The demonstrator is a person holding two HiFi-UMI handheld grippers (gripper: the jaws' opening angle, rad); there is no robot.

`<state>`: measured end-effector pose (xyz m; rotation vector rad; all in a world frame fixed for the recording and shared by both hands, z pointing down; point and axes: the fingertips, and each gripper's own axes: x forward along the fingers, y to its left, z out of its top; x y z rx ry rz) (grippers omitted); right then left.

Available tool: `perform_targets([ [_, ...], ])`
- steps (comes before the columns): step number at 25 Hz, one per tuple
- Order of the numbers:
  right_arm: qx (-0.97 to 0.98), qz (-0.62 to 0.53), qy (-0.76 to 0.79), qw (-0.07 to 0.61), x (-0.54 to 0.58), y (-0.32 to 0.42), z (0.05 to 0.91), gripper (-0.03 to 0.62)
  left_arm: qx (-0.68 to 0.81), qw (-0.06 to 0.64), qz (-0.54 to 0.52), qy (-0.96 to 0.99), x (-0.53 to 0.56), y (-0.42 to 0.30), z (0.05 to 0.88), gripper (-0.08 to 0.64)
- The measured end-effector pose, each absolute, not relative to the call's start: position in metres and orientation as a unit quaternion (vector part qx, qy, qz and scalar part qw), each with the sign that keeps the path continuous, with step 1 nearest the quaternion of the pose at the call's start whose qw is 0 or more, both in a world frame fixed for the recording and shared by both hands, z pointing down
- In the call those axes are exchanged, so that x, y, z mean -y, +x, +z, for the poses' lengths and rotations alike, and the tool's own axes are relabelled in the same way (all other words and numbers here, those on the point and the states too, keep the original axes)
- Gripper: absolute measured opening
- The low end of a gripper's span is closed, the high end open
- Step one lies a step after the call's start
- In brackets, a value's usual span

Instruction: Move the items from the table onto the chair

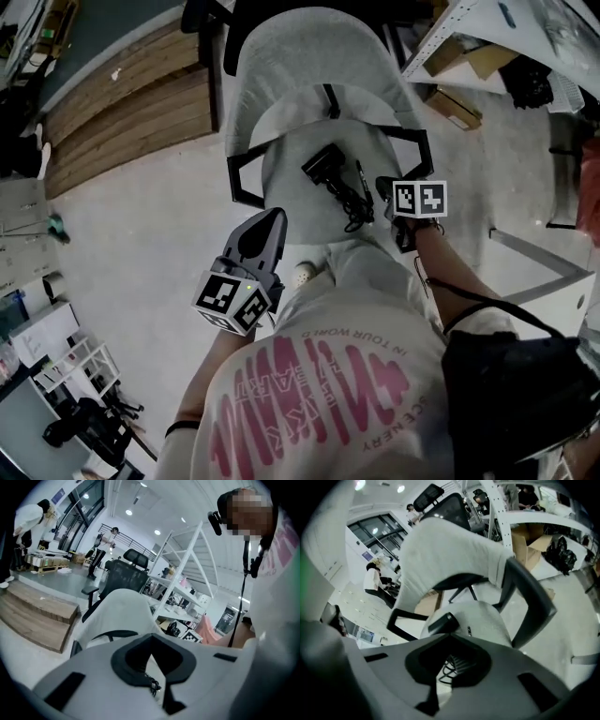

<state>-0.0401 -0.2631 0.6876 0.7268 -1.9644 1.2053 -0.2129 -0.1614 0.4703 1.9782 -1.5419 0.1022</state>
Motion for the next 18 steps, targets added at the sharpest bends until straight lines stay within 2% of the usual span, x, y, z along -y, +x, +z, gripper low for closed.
perform_targets([
  [7,0.861,0.42,0.261,0.12,0.269,-0.09,0.513,0.012,0.534,0.258,-0.025,0.805,0.139,-0.219,0.417,0.008],
  [13,0.918,0.309,0.248,0.021,0.23,-0.093,0.388,0.014,0.493,0.219,-0.069,0.839,0.113,-0.236,0.364,0.008],
  [16,0.92,0.28,0.273,-0.019,0.206,-0.087,0.357,0.014,0.481,0.205,-0.076,0.849,0.099,-0.245,0.347,0.008],
  [18,0.921,0.265,0.284,-0.021,0.187,-0.089,0.351,0.014,0.474,0.199,-0.079,0.854,0.089,-0.249,0.339,0.008],
])
